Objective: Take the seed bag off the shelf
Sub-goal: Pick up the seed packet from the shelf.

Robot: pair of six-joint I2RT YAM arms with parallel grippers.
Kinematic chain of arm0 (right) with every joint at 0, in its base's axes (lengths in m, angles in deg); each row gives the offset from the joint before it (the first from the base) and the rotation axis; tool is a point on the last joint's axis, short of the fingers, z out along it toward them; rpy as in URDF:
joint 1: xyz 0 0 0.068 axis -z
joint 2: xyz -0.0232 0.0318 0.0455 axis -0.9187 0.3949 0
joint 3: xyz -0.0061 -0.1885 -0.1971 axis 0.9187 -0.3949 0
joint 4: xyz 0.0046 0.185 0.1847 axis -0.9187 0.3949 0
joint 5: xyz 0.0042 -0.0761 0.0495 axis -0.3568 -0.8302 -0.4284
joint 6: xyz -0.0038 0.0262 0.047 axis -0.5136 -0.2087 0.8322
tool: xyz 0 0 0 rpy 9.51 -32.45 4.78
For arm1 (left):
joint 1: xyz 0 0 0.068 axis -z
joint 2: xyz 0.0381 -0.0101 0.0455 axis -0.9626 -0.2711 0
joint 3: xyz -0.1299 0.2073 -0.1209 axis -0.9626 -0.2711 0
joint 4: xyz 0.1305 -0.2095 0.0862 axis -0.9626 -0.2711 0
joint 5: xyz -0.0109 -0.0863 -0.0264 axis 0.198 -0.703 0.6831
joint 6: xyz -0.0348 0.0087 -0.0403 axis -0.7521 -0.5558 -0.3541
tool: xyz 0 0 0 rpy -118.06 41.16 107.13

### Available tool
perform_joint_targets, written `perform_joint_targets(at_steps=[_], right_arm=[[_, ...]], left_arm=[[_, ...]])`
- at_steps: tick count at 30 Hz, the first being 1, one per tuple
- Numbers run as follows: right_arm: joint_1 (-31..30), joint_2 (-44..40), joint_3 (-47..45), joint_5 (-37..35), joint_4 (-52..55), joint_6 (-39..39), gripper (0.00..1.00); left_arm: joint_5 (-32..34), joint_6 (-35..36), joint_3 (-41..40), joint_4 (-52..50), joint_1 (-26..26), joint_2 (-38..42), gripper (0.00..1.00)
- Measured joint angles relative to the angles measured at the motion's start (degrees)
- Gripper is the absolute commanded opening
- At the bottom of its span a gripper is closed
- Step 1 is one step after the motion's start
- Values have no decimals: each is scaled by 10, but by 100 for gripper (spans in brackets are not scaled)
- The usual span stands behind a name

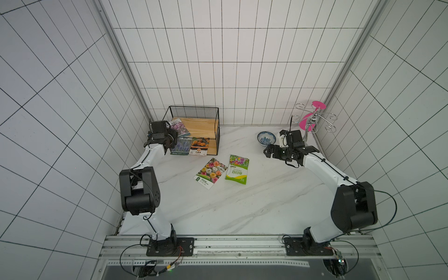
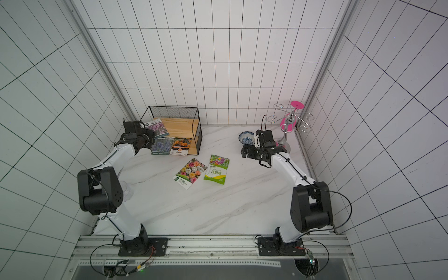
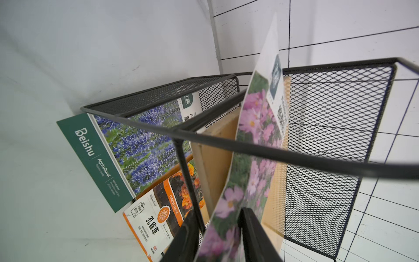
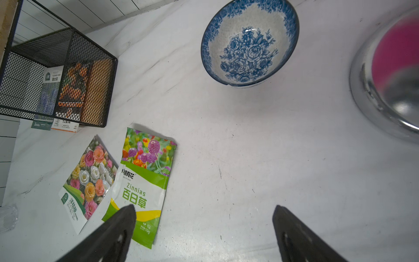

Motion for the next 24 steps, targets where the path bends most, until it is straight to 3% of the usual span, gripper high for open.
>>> perform_joint_targets(at_steps=[3,14,17,24], right_arm=[[0,0,-5,0,0,0,99],[0,0,-7,0,0,0,99],[0,0,-7,0,0,0,99],[0,0,-7,0,1,0,99]], left_arm=[[-7,1,0,0,-3,3,19],[-45,21,0,0,-5,18,13],[-54,26,0,-4,-5,26,0],[-90,40,-9,-23,-9,74,0]])
